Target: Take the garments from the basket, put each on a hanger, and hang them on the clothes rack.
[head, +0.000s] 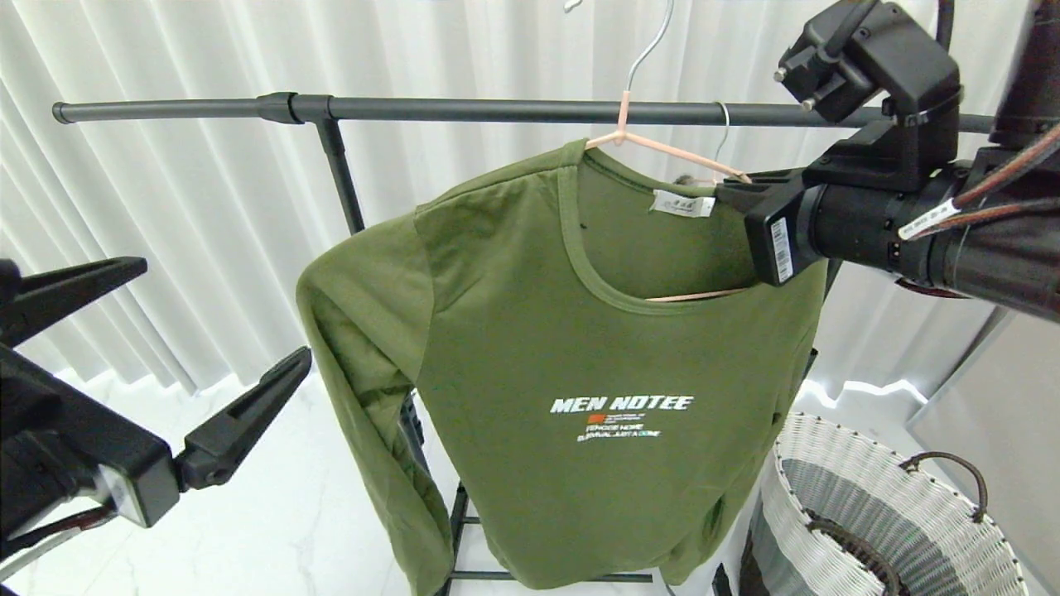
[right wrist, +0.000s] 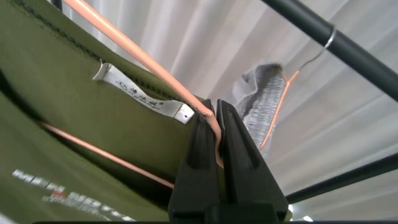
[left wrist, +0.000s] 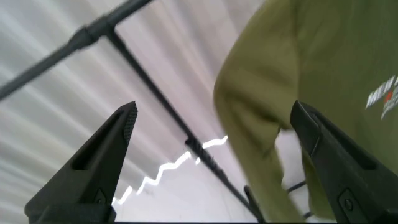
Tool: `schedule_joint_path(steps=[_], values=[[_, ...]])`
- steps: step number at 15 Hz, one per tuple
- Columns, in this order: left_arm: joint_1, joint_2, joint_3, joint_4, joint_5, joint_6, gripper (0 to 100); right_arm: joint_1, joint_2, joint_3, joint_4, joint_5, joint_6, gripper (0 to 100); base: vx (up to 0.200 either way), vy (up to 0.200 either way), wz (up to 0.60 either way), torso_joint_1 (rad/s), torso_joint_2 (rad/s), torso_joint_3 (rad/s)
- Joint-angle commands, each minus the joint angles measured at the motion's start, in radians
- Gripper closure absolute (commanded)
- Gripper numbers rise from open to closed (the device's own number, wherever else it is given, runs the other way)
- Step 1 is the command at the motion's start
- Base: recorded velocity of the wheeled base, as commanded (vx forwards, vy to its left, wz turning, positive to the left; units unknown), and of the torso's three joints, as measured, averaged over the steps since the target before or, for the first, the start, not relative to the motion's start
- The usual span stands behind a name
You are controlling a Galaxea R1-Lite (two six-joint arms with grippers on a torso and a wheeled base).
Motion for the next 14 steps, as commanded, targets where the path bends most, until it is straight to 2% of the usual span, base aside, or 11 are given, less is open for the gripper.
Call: schedule_joint_path(steps=[1, 3, 5, 7, 10, 11, 14], values=[[0.054, -0.004, 0.059, 0.000, -0.062, -0.058, 0, 0.005, -0.016, 0.002, 0.000, 0.000, -0.001, 100, 0.000, 0.000, 0.00, 0.000, 0.00, 0.000], [0.078, -0.001, 0.103, 0.000, -0.145, -0.116, 0, 0.028, -0.020, 0.002, 0.000, 0.003, -0.001, 100, 0.000, 0.000, 0.00, 0.000, 0.00, 0.000], [0.152, 0.016, 0.140, 0.000, -0.166, -0.122, 0, 0.051, -0.022, 0.008, -0.005, 0.002, -0.001, 100, 0.000, 0.000, 0.00, 0.000, 0.00, 0.000], [0.210, 0.024, 0.142, 0.000, -0.225, -0.156, 0, 0.062, -0.027, 0.011, -0.005, 0.000, -0.001, 100, 0.000, 0.000, 0.00, 0.000, 0.00, 0.000], [0.276, 0.028, 0.149, 0.000, -0.260, -0.159, 0, 0.071, -0.031, 0.014, -0.003, 0.000, -0.001, 100, 0.000, 0.000, 0.00, 0.000, 0.00, 0.000], [0.282, 0.027, 0.158, 0.000, -0.268, -0.159, 100, 0.071, -0.034, 0.014, -0.001, -0.001, -0.001, 100, 0.000, 0.000, 0.00, 0.000, 0.00, 0.000], [0.313, 0.011, 0.194, 0.000, -0.268, -0.154, 100, 0.056, -0.039, 0.014, 0.000, -0.004, -0.001, 100, 0.000, 0.000, 0.00, 0.000, 0.00, 0.000]])
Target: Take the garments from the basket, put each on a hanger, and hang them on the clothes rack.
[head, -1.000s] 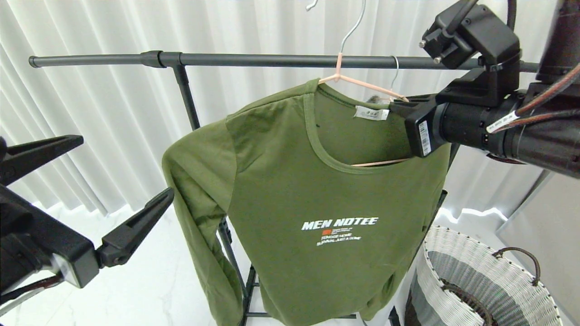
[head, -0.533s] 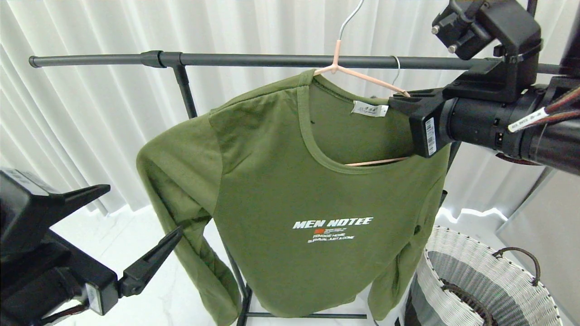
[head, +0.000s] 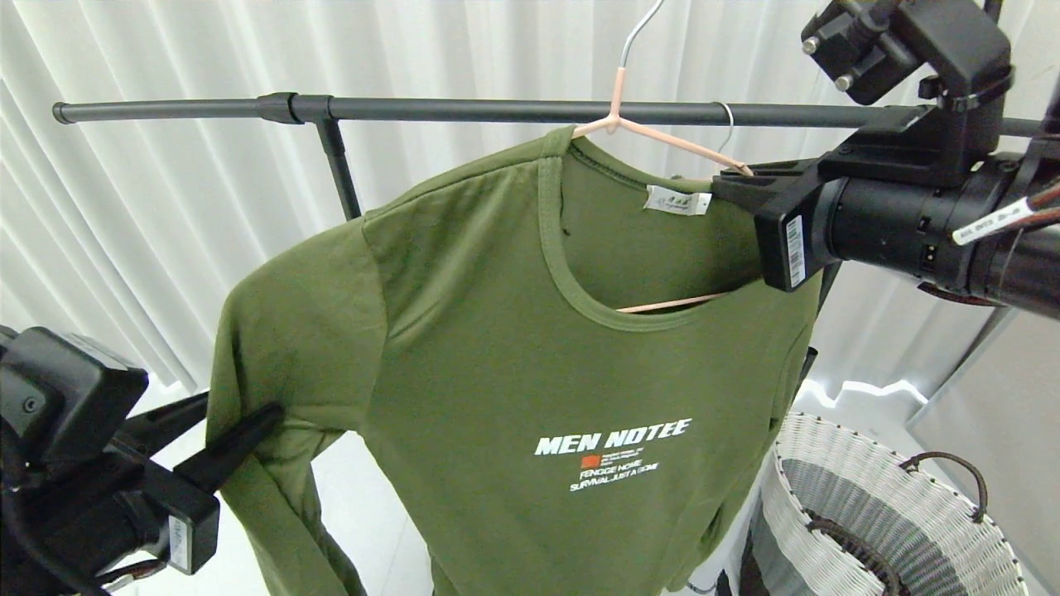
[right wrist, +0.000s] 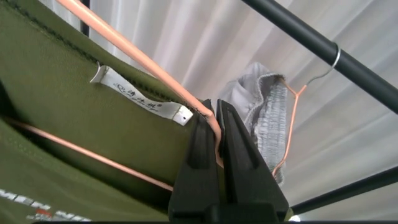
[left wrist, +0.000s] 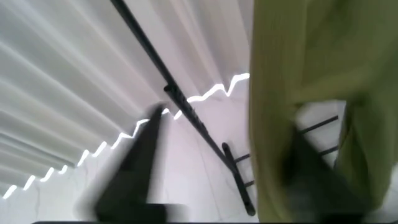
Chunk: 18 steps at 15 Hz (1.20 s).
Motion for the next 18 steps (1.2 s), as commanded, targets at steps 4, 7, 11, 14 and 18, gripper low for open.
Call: schedule_joint_path(steps=[4, 7, 11, 14, 18], values=[[0.045, -0.055, 0.065, 0.001, 0.003, 0.008, 100, -0.048, -0.011, -0.002, 0.001, -0.016, 0.000, 100, 0.000, 0.000, 0.00, 0.000, 0.00, 0.000], [0.067, -0.057, 0.063, 0.001, 0.003, 0.009, 100, -0.059, -0.014, 0.000, 0.001, -0.017, -0.006, 100, 0.000, 0.000, 0.00, 0.000, 0.00, 0.000], [0.067, -0.060, 0.063, 0.000, 0.001, 0.008, 0, -0.061, -0.012, 0.002, 0.003, -0.023, -0.008, 100, 0.000, 0.000, 0.00, 0.000, 0.00, 0.000], [0.061, -0.073, 0.063, 0.000, 0.000, 0.009, 0, -0.079, 0.003, 0.000, 0.003, -0.071, -0.012, 100, 0.000, 0.000, 0.00, 0.000, 0.00, 0.000], [0.054, -0.118, 0.069, 0.000, 0.000, 0.075, 0, -0.146, 0.054, -0.011, 0.001, -0.175, -0.031, 100, 0.000, 0.000, 0.00, 0.000, 0.00, 0.000]])
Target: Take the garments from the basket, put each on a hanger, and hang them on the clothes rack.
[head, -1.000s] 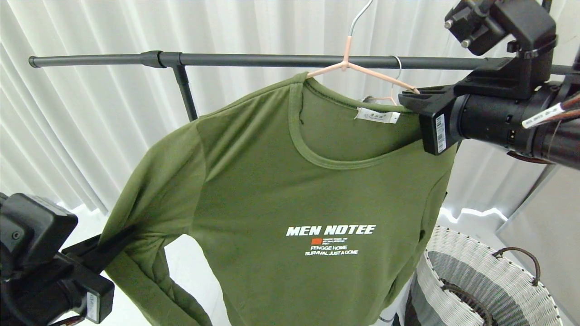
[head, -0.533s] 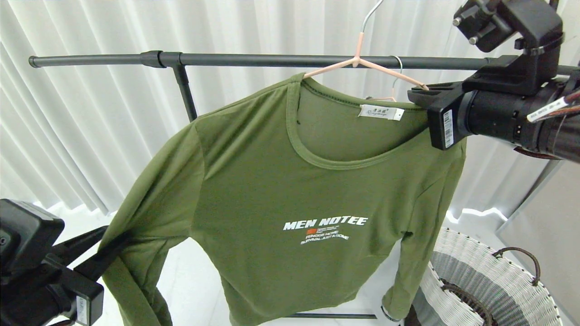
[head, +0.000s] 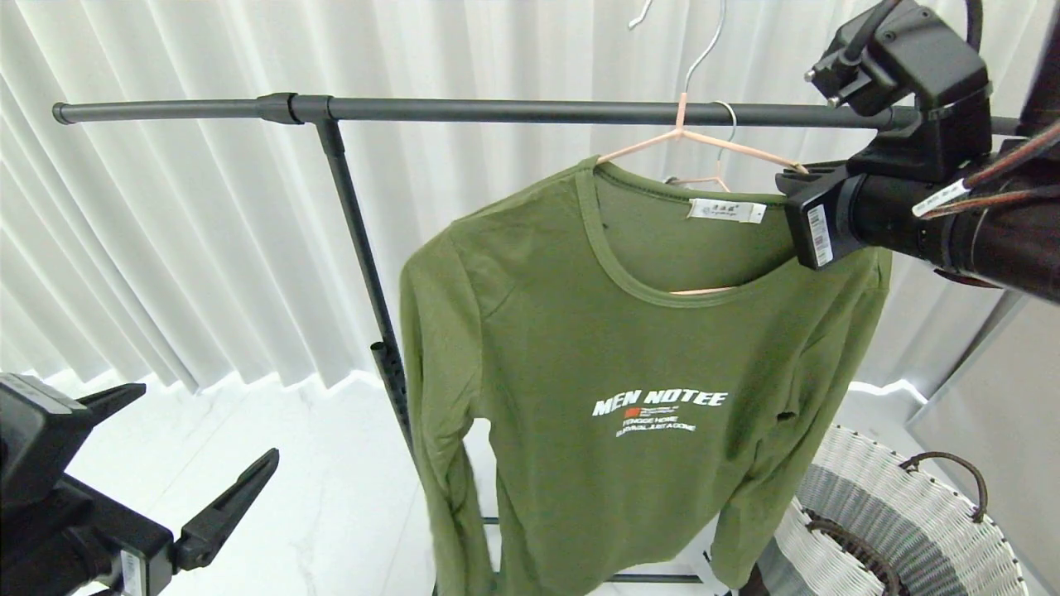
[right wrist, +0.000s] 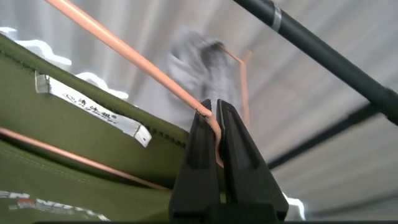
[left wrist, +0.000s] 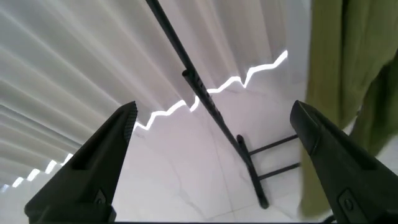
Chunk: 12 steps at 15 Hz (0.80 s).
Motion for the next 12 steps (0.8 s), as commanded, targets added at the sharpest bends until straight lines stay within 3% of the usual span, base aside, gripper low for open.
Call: schedule_joint_path(steps=[1, 6, 9, 12], values=[[0.000, -0.024, 0.003, -0.001, -0.001, 0.028, 0, -0.027, 0.046, -0.010, -0.002, -0.048, 0.000, 100, 0.000, 0.000, 0.00, 0.000, 0.00, 0.000], [0.000, -0.029, -0.002, -0.001, -0.001, 0.063, 0, -0.047, 0.138, -0.090, -0.009, -0.240, 0.000, 100, 0.000, 0.000, 0.00, 0.000, 0.00, 0.000], [0.000, -0.027, -0.005, -0.001, -0.001, 0.065, 0, -0.046, 0.146, -0.101, -0.009, -0.249, 0.001, 100, 0.000, 0.000, 0.00, 0.000, 0.00, 0.000], [0.000, -0.027, -0.005, -0.001, -0.001, 0.065, 0, -0.047, 0.146, -0.104, -0.009, -0.269, 0.001, 100, 0.200, 0.000, 0.00, -0.002, 0.00, 0.004]])
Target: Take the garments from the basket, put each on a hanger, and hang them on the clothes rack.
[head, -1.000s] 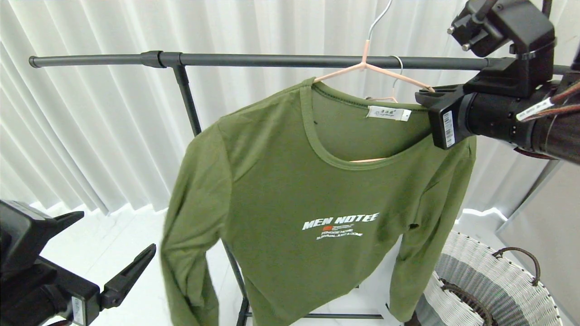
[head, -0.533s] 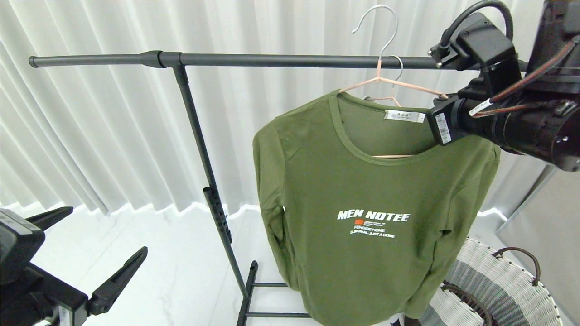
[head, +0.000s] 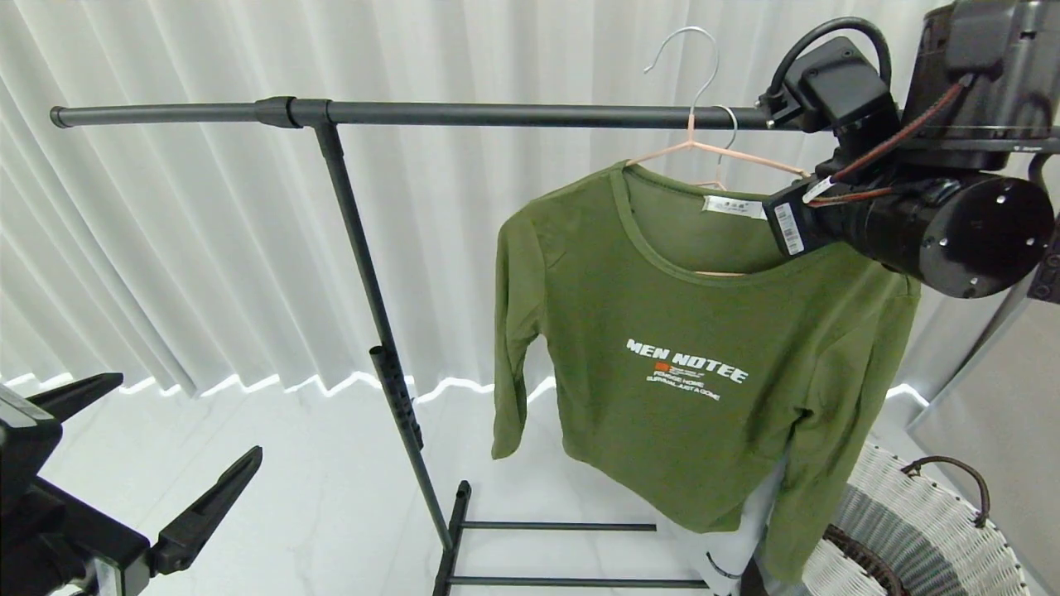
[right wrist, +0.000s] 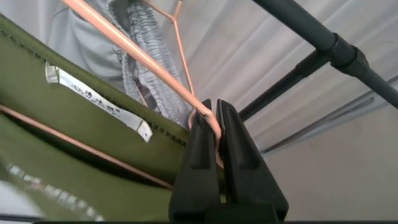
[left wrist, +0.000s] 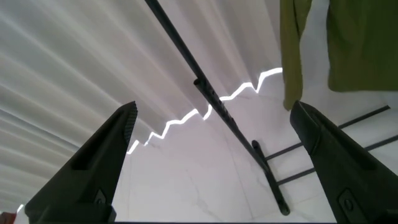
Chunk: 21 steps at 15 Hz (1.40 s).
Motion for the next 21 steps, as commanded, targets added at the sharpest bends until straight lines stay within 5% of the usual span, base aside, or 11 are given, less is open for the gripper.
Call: schedule_joint_path(steps=[1, 6, 14, 21], values=[[0.000, 0.002, 0.000, 0.000, 0.001, 0.000, 0, -0.001, 0.006, -0.004, -0.001, -0.017, 0.000, 100, 0.200, 0.000, 0.00, -0.012, 0.00, 0.002], [-0.003, 0.002, 0.002, 0.000, -0.003, -0.001, 0, -0.001, 0.008, -0.003, -0.001, -0.086, 0.000, 100, 0.200, 0.000, 0.00, 0.005, 0.01, 0.001], [-0.027, -0.002, -0.001, 0.000, -0.009, 0.054, 0, 0.021, 0.083, -0.052, -0.007, -0.297, -0.006, 100, 0.000, 0.000, 0.00, 0.000, 0.00, 0.000], [-0.027, -0.027, -0.021, 0.000, -0.009, 0.078, 0, 0.021, 0.193, -0.095, -0.004, -0.399, -0.008, 100, 0.000, 0.000, 0.00, 0.000, 0.00, 0.000]])
